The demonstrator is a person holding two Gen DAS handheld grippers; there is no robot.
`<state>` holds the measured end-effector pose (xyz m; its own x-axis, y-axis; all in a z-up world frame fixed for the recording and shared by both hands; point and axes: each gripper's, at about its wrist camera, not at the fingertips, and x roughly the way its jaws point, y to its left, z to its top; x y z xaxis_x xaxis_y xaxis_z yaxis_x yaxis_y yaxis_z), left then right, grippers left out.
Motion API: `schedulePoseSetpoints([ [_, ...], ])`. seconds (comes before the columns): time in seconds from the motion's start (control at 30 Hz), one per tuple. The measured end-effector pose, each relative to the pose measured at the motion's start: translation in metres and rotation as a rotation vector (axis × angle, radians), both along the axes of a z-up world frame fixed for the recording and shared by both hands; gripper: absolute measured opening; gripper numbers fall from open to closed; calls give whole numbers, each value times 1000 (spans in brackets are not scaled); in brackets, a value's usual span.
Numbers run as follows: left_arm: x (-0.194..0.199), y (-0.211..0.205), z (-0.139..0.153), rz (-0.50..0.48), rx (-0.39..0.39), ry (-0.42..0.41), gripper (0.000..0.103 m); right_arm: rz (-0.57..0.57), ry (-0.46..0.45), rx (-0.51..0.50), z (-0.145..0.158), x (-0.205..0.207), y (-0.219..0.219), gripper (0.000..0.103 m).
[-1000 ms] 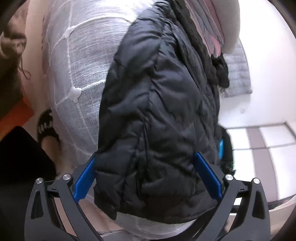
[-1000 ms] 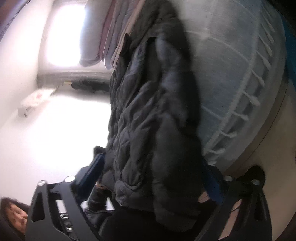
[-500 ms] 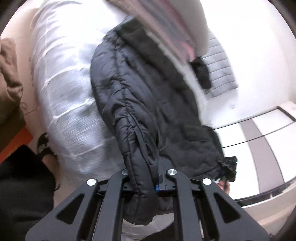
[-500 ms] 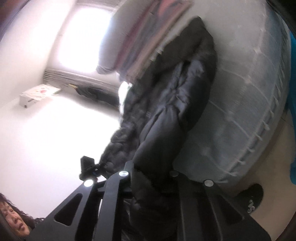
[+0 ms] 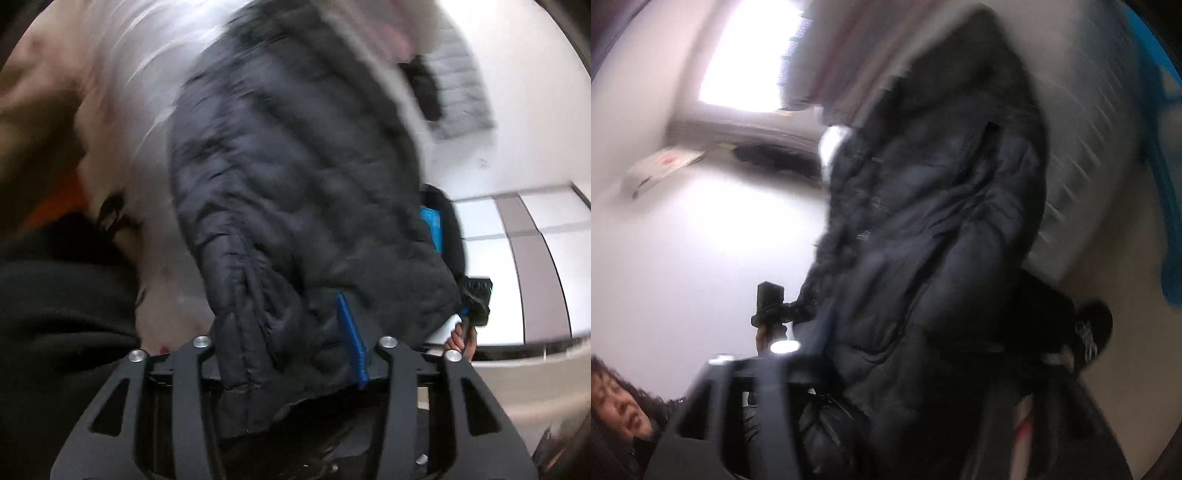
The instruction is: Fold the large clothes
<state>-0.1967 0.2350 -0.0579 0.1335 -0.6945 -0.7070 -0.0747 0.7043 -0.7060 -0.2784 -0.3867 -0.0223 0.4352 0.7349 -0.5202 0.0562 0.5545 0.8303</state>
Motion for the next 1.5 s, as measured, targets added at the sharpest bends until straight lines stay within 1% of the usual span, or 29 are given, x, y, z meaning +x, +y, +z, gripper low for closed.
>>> schedulePoseSetpoints([
  [0.07,4,6,-17,42,-13,38,46,-59,16,28,-9,5,-14,60],
  [0.13,6,14,-23,91,0,36,46,-173,15,-14,-9,8,-35,67],
  [0.17,5,15,-21,108,6,29,46,-239,-10,-38,0,12,-46,68],
  [0.23,9,26,-12,171,36,-9,47,-274,-79,-19,16,20,-53,68],
  [0.27,12,31,-7,191,49,-25,49,-266,-112,-17,25,27,-50,71],
  [0.3,15,34,-5,205,58,-37,50,-222,-146,-26,38,42,-39,74],
  [0.33,17,39,0,227,80,-47,50,-183,-154,-34,41,53,-30,76],
  [0.4,24,48,14,297,152,-89,53,-46,-146,-51,48,86,5,82],
  [0.47,30,55,33,361,193,-147,56,60,-113,-68,43,118,34,82],
  [0.57,52,43,60,374,119,-267,58,149,-21,-80,20,151,63,82],
  [0.6,58,35,65,356,96,-295,59,167,48,-117,3,161,71,82],
  [0.67,77,7,75,282,62,-353,61,185,144,-146,-26,169,79,82],
  [0.7,89,-12,75,233,56,-374,61,187,162,-146,-33,169,80,82],
  [0.73,100,-27,71,197,57,-372,61,182,167,-147,-34,169,81,82],
  [0.8,124,-53,43,134,105,-284,61,166,156,-157,-24,164,84,82],
  [0.83,133,-62,26,107,140,-222,61,165,137,-137,-19,164,88,82],
  [0.87,136,-67,15,97,156,-207,61,172,107,-113,-7,159,91,82],
  [0.9,135,-67,13,98,161,-217,61,196,60,-87,7,156,101,82],
  [0.97,134,-69,19,99,168,-227,61,243,13,-69,21,157,122,83],
  [1.03,131,-66,25,111,153,-220,61,297,-10,-47,25,160,140,88],
  [1.07,129,-64,28,117,150,-214,61,323,-5,-59,23,161,149,91],
  [1.13,126,-58,32,127,141,-216,61,367,112,-189,-7,173,170,91],
  [1.17,122,-55,31,130,138,-221,61,387,167,-203,-23,175,174,91],
  [1.2,118,-51,36,135,130,-231,61,386,177,-198,-27,176,175,91],
  [1.27,106,-38,43,145,116,-244,64,355,141,-158,-15,171,168,91],
  [1.3,100,-28,45,154,111,-248,70,341,111,-132,-9,168,164,91],
  [1.37,89,-12,47,173,113,-253,75,288,23,-90,13,154,148,91],
  [1.43,77,8,44,205,123,-244,75,223,-18,-102,27,140,126,91],
  [1.5,68,24,35,238,106,-228,75,116,-31,-116,38,123,87,91],
])
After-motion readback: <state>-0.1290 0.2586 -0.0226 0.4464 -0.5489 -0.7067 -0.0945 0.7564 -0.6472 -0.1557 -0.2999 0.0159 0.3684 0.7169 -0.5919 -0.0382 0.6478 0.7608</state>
